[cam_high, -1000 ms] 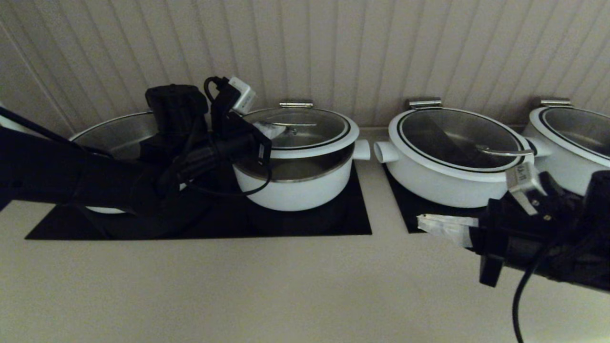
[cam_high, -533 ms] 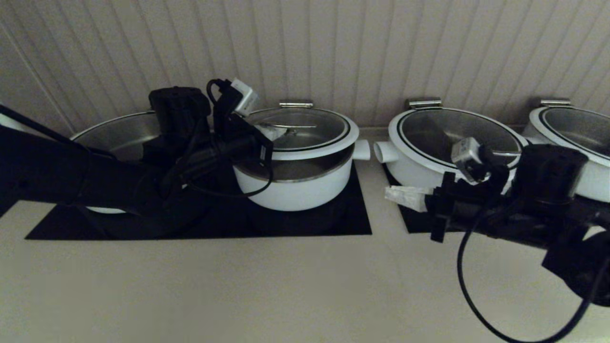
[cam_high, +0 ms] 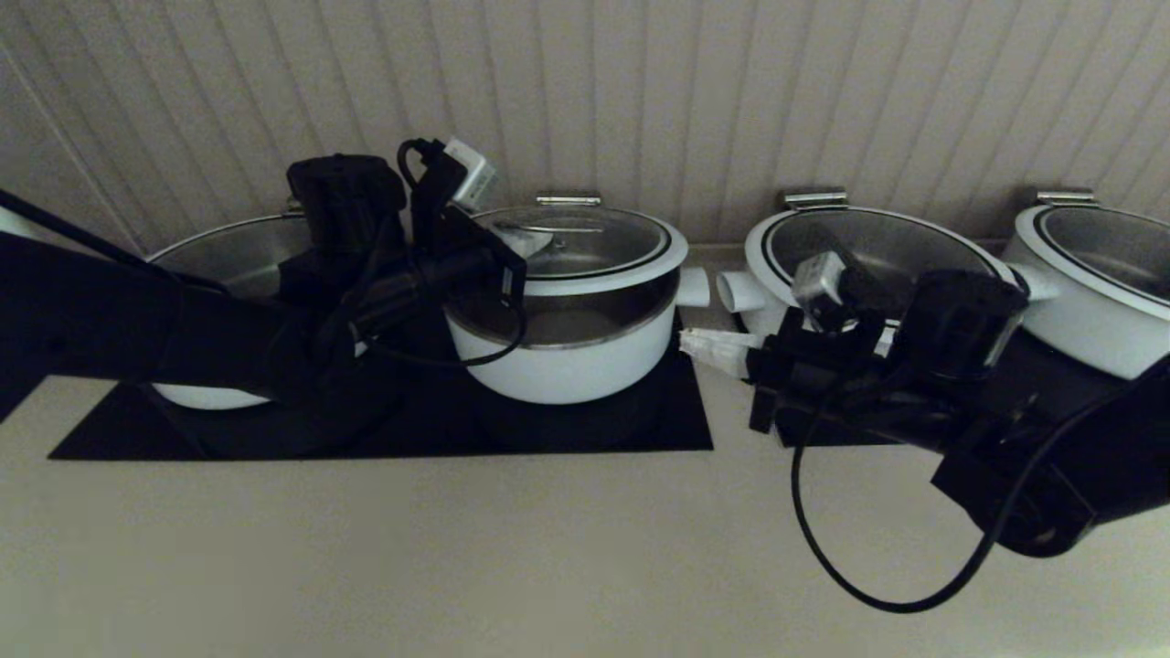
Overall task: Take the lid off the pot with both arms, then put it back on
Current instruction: Hold the pot lid with the right arm
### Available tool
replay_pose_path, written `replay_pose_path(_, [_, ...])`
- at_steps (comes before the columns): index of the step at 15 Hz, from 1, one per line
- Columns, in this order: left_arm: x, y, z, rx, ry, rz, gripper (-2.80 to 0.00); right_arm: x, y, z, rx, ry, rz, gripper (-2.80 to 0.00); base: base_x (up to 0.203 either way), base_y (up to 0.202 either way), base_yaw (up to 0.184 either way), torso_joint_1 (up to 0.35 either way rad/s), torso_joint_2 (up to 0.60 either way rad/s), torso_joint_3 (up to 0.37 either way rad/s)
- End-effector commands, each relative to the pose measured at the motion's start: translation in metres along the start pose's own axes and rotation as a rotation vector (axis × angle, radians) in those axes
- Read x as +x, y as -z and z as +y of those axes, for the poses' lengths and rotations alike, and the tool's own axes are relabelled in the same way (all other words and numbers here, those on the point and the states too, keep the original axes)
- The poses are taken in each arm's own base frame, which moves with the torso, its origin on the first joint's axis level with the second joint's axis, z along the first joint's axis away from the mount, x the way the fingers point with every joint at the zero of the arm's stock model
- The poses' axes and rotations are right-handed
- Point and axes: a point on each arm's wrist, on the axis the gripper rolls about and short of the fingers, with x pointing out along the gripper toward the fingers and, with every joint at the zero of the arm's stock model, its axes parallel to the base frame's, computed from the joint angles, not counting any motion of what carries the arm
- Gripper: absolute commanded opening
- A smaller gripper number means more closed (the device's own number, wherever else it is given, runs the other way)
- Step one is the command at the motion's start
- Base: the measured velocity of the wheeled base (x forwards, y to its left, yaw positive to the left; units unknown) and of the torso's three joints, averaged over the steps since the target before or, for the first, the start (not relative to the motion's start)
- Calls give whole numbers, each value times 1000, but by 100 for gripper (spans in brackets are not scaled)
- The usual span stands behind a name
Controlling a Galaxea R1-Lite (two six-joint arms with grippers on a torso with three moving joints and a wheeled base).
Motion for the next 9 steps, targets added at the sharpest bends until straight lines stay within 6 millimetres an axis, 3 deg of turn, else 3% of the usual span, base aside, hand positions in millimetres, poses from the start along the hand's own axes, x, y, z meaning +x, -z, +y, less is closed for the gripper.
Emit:
replay_pose_path(1, [1, 0, 1, 3, -1, -3, -280, 7, 3, -3, -8, -2, -9, -280, 0, 0, 0, 0, 0, 0])
replay_pose_path(4, [0, 0, 3, 4, -9, -4, -280, 18, 2, -12, -32, 56, -34, -280, 0, 0, 0, 0, 0, 0])
replay_pose_path(9, [-1, 1, 4, 2, -12, -3, -280, 30, 20, -18, -60, 114, -69, -280, 0, 0, 0, 0, 0, 0])
